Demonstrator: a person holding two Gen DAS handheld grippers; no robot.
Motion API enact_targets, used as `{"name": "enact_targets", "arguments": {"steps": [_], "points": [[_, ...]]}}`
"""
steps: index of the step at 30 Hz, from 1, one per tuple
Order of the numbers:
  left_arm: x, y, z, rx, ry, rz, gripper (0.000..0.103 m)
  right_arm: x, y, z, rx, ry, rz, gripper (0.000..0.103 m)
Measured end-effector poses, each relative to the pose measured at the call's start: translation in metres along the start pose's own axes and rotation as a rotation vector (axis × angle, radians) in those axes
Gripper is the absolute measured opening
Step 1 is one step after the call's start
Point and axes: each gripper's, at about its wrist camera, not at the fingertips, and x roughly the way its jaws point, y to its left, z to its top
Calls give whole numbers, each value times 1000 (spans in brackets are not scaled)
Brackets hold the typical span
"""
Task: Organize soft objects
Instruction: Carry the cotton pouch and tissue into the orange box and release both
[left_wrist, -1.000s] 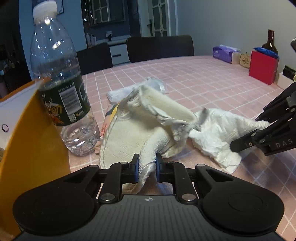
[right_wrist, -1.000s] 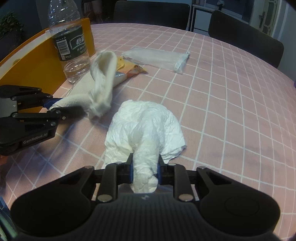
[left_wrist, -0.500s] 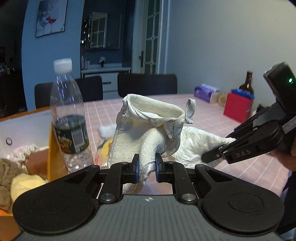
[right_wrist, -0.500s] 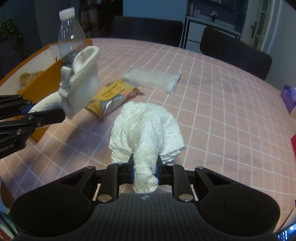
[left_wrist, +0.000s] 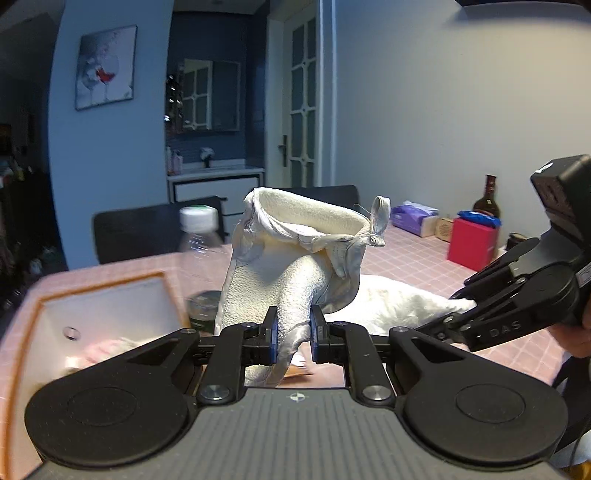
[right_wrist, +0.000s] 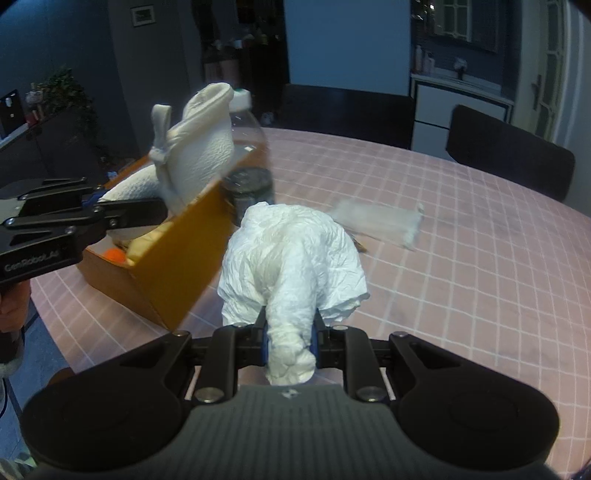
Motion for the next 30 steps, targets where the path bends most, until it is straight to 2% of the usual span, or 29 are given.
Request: {"name": "enact_targets", "arguments": {"steps": [10, 18, 21, 26, 30], "points": [[-25, 47, 10, 12, 7, 109, 18, 18, 55, 47, -75, -57, 103, 18], [-14, 105, 12, -59, 83, 178, 18, 57, 98, 90, -100, -76, 174, 18], [-5, 131, 4, -94, 149, 170, 18, 84, 113, 97, -132, -42, 147, 18], [22, 150, -9, -61, 244, 214, 18, 134, 129, 102, -198, -1, 48, 18], [49, 163, -10, -63, 338, 205, 18, 171, 139, 110, -254, 40, -19, 18]]}}
